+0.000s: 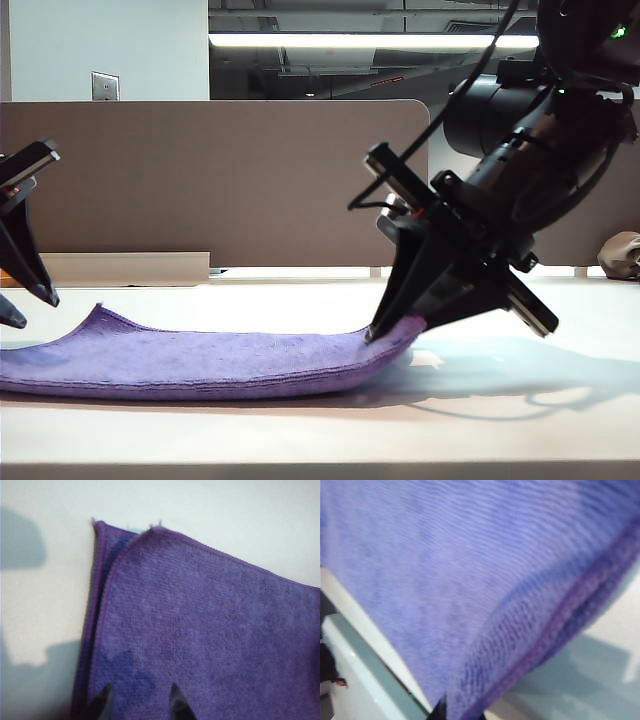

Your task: Fold the bottom of the cloth upward, then fold it vertically to form a square shape.

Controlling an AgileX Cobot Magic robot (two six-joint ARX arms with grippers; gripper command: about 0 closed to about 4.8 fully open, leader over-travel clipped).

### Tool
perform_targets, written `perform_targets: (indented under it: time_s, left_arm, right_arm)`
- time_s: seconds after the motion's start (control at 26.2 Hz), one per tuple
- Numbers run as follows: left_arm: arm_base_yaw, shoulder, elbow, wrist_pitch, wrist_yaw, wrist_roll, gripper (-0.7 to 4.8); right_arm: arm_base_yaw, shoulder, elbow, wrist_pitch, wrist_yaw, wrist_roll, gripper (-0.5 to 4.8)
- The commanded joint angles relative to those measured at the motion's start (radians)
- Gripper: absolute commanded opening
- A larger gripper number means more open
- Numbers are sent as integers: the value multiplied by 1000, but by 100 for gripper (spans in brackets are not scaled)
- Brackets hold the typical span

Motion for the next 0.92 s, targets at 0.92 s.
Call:
perform_targets:
  time_s: [0.92]
  left_arm:
    - [-1,87,4,-66,-19,18,122]
  right_arm:
    - [162,3,201,142,-55,137,-1]
